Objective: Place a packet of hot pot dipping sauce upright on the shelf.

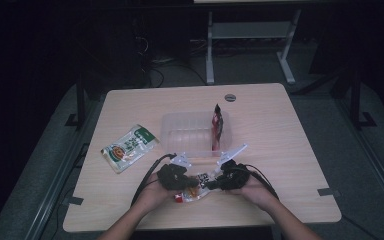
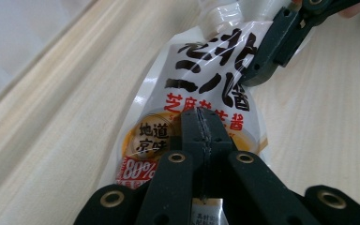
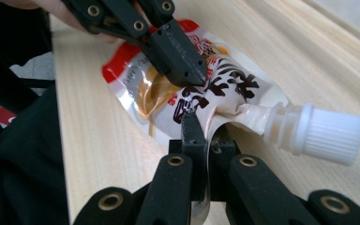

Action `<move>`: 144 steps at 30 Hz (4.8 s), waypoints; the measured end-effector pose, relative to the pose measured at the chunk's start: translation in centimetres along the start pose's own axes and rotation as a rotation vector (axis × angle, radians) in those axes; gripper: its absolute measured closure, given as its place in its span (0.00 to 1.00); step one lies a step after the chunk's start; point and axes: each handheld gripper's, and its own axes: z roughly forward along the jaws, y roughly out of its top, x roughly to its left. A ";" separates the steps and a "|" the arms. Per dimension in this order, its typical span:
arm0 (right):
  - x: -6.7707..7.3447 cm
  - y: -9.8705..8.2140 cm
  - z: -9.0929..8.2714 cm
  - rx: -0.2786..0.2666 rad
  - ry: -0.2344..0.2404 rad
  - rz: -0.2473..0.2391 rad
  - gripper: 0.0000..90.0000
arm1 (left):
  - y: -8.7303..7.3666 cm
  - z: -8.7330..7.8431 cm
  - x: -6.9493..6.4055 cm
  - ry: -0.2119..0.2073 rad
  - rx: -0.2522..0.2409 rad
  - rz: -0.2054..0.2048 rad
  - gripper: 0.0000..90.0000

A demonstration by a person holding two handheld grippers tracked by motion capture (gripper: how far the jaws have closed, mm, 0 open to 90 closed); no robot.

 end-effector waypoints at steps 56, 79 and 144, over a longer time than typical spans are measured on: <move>2.3 2.0 -5.3 -0.247 0.069 -0.146 0.99 | -1.0 -3.6 -0.6 -0.021 -0.045 0.024 0.75; 1.9 6.8 -6.7 -0.272 0.021 -0.193 0.99 | -5.5 -6.0 -0.5 0.076 -0.006 -0.029 0.21; -2.7 19.0 0.1 -0.181 -0.153 -0.168 0.99 | -5.7 -6.2 0.2 0.066 -0.019 -0.041 0.15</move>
